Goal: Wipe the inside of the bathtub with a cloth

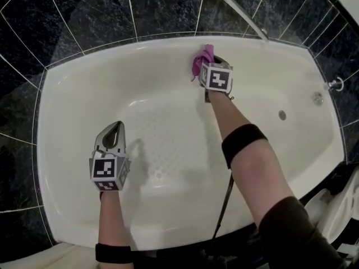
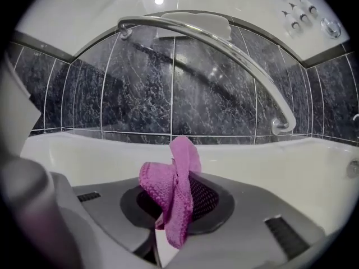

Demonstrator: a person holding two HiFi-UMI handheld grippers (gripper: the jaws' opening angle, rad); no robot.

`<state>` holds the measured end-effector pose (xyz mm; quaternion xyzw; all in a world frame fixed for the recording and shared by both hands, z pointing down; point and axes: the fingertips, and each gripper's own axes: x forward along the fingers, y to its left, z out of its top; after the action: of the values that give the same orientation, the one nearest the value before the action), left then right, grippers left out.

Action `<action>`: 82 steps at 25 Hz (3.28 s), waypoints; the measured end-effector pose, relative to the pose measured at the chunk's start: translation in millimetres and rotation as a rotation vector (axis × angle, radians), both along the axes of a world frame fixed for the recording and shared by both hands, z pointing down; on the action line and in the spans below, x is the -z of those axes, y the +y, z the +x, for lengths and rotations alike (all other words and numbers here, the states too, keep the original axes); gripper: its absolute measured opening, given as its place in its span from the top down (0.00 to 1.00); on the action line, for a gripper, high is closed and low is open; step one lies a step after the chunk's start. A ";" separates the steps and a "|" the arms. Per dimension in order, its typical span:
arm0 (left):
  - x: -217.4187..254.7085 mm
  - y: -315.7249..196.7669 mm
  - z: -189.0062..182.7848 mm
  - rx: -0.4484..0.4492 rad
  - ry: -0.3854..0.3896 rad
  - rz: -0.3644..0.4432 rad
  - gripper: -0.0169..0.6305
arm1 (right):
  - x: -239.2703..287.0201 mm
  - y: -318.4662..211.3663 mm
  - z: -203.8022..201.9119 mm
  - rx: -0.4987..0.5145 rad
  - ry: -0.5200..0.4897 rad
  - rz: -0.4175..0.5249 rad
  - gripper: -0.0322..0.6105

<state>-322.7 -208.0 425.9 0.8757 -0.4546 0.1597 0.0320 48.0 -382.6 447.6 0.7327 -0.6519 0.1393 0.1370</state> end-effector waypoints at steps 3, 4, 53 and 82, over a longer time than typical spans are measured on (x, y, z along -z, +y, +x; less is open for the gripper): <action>-6.1 -1.6 -1.0 -0.005 -0.011 0.016 0.97 | -14.9 -8.9 11.4 -0.030 0.011 0.014 0.81; -7.4 -2.9 -4.2 0.004 -0.009 0.020 0.97 | -20.0 -11.4 13.7 -0.041 0.008 0.025 0.81; 16.5 -32.5 -124.3 0.346 0.099 0.015 0.97 | -32.9 -97.7 -471.5 0.667 0.074 0.140 0.81; 8.3 -26.8 -56.4 0.143 -0.023 0.037 0.97 | -148.4 -19.7 67.9 -0.228 0.009 -0.023 0.81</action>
<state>-379.1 -234.8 417.6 0.8395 -0.5193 0.1585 0.0220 115.9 -402.3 596.1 0.8011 -0.5619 0.1583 0.1318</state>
